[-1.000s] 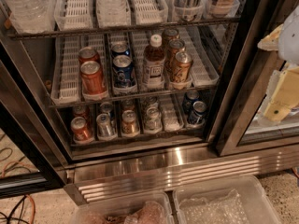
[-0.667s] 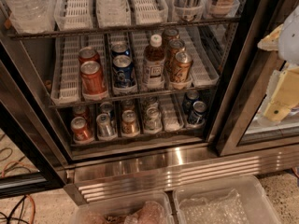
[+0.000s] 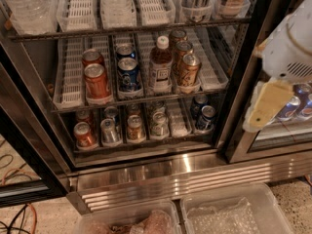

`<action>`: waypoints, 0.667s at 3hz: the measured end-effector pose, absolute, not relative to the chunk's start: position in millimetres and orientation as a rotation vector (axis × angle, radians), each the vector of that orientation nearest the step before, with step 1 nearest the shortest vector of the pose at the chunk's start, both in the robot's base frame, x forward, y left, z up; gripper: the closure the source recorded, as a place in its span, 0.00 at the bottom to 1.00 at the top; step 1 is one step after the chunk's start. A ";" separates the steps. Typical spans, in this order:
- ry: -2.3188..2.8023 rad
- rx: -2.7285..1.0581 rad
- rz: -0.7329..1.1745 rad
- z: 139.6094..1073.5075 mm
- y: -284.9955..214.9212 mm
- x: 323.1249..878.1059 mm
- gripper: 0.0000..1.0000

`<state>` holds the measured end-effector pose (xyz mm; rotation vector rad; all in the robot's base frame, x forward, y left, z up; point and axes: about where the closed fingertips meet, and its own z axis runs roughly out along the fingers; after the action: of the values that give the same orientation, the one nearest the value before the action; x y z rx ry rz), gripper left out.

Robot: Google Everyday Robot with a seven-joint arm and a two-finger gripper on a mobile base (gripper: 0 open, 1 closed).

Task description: Pick redbull can from bottom shelf of fridge

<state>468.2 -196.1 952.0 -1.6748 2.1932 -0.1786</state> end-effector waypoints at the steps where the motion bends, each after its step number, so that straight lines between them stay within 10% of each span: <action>1: 2.248 -1.623 -0.035 881.5 -176.1 461.9 0.00; 2: 2.332 -1.584 0.233 814.2 -154.1 434.4 0.00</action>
Offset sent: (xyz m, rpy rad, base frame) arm -0.0611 0.0642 -0.2050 0.3536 0.4105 -0.0854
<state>434.4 -154.1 814.2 -1.5836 2.3315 0.2332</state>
